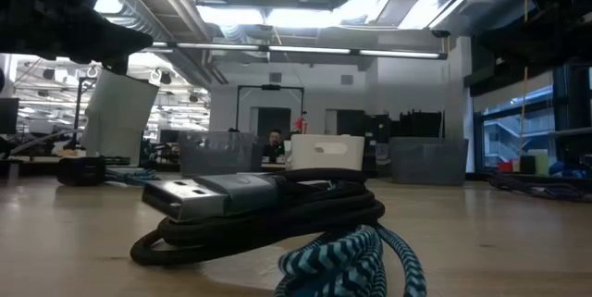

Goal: Pick and place items into bin
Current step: Put the violet charger cable into the right black bin

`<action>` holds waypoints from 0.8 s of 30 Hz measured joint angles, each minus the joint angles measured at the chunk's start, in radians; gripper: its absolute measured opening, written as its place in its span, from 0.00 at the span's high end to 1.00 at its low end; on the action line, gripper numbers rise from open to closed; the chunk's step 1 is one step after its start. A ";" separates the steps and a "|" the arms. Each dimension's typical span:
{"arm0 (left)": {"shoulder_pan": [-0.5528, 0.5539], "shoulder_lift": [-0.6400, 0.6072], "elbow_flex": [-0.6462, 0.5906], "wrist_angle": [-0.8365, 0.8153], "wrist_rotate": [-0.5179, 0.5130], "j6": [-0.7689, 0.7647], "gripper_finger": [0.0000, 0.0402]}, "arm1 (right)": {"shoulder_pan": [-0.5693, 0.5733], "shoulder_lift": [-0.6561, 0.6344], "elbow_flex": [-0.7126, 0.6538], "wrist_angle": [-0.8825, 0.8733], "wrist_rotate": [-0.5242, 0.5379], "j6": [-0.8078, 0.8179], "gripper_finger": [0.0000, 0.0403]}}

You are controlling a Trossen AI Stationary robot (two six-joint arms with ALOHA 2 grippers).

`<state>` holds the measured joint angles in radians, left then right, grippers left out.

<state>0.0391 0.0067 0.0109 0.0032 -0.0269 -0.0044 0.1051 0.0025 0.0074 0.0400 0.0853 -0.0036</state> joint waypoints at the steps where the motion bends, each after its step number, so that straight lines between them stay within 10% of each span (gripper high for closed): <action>1: 0.000 0.000 0.000 0.000 0.000 0.000 1.00 | 0.000 0.000 0.000 0.004 0.000 0.000 0.96; 12: 0.000 0.000 0.000 0.000 0.000 0.000 1.00 | -0.030 0.111 0.086 0.202 0.022 -0.072 0.99; 24: 0.000 0.000 0.000 0.000 0.000 0.000 1.00 | -0.079 0.678 0.590 -0.042 0.120 -0.210 0.99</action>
<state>0.0395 0.0064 0.0109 0.0032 -0.0267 -0.0044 0.0263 0.6806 0.5972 -0.0020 0.2052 -0.2138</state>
